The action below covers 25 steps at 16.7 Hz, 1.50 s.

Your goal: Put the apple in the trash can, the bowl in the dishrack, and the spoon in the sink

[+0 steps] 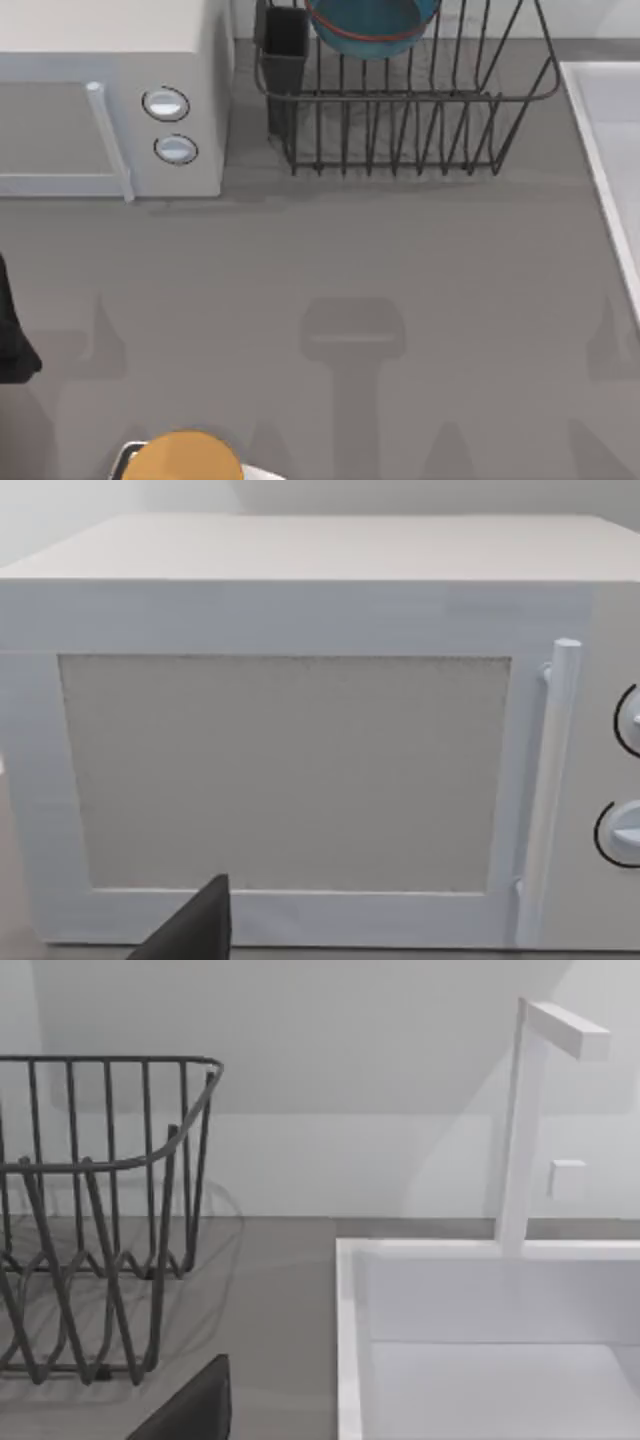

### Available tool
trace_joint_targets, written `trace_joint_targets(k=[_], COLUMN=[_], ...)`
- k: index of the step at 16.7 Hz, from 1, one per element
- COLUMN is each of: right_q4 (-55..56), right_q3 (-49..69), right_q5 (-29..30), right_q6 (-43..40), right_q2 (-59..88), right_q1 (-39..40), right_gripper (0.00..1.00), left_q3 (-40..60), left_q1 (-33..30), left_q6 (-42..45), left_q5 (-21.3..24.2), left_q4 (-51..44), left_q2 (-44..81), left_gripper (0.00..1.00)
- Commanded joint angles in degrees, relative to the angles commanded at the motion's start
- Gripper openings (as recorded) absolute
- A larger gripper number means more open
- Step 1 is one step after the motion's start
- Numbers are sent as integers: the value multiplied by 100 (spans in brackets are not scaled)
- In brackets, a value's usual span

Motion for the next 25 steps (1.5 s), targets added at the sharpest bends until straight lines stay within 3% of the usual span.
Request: trace_joint_targets(k=[6,10,21,25], right_q4=[-12,-573,-4357,-5463], right_q3=[18,537,3662,4621], right_q5=[5,-6,29,12], right_q6=[-6,-622,-5215,-6532], right_q2=[-8,611,5870,7323], right_q1=[5,-218,-1684,-2112], right_gripper=[100,100,100,100], left_q3=[0,0,0,0], left_q1=[0,0,0,0], left_q6=[0,0,0,0], left_q5=[0,0,0,0], left_q4=[0,0,0,0], left_q2=[0,0,0,0], left_gripper=[100,100,100,100])
